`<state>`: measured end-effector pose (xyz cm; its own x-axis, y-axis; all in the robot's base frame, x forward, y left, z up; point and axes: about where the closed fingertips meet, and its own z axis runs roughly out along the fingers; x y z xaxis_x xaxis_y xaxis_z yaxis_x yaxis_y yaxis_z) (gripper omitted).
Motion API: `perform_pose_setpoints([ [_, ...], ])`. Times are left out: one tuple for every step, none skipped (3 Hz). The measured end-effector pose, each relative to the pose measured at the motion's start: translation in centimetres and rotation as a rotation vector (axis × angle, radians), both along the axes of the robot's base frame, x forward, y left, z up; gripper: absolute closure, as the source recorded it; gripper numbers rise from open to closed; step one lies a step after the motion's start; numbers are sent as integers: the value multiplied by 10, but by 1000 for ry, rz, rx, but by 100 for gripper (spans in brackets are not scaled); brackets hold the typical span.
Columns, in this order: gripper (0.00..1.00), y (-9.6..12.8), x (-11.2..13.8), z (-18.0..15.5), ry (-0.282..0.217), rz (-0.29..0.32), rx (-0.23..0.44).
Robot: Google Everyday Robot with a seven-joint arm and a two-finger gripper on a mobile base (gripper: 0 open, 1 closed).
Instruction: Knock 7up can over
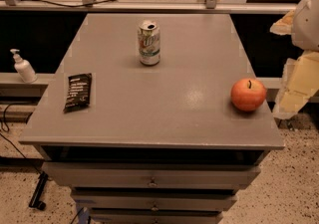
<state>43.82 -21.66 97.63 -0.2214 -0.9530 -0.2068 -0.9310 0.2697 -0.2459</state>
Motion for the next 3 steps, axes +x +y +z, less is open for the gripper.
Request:
perform_pose_setpoints([
  [0, 0, 0, 0, 0, 0, 0],
  [0, 2, 2, -2, -10, 9, 44],
  [0, 6, 15, -15, -42, 15, 158],
])
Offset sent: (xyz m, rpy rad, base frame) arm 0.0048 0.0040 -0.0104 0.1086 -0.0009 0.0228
